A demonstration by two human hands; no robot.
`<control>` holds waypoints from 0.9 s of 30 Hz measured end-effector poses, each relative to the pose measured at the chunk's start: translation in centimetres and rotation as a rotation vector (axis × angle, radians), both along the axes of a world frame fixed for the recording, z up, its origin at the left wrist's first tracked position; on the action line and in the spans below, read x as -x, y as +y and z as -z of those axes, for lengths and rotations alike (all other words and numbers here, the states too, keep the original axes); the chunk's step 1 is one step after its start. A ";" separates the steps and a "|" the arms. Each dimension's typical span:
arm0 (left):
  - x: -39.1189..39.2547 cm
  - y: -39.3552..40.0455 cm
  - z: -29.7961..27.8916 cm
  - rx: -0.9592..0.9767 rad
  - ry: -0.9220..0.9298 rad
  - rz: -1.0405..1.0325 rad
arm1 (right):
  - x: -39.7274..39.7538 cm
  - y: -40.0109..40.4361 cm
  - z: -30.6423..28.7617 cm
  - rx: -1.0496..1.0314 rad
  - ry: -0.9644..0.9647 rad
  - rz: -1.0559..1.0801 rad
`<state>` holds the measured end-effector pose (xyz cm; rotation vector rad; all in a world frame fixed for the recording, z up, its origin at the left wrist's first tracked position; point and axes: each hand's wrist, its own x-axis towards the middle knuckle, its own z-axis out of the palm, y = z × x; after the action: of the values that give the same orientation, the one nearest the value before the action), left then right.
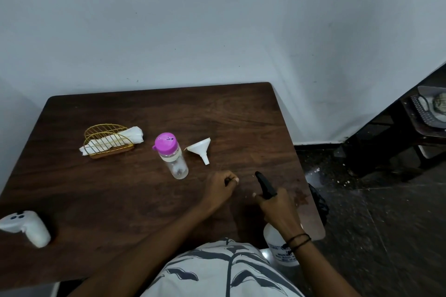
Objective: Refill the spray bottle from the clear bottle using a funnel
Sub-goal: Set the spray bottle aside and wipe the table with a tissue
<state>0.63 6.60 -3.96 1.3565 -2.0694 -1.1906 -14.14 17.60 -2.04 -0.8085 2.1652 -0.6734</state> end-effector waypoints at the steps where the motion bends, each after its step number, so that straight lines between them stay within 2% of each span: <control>1: 0.1 0.0 0.1 -0.002 0.000 -0.001 | -0.1 0.0 -0.2 -0.011 0.006 -0.026; 7: 0.1 -0.2 -0.1 -0.007 0.006 0.017 | 1.0 -1.1 -1.7 0.064 -0.080 -0.056; 14: 0.8 -0.9 -0.9 0.049 0.039 -0.016 | 4.3 -4.4 -4.5 0.433 0.003 -0.018; 18: 1.3 -1.4 -1.1 0.027 0.054 -0.027 | 6.6 -7.6 -5.2 0.581 -0.107 0.066; 27: 1.7 -2.0 -1.3 0.026 0.032 -0.047 | 8.9 -12.8 -4.0 0.660 -0.169 0.222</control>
<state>-1.04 4.60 -2.67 1.3583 -2.0129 -1.1540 -23.00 4.76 1.97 -0.7969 1.8971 -1.5595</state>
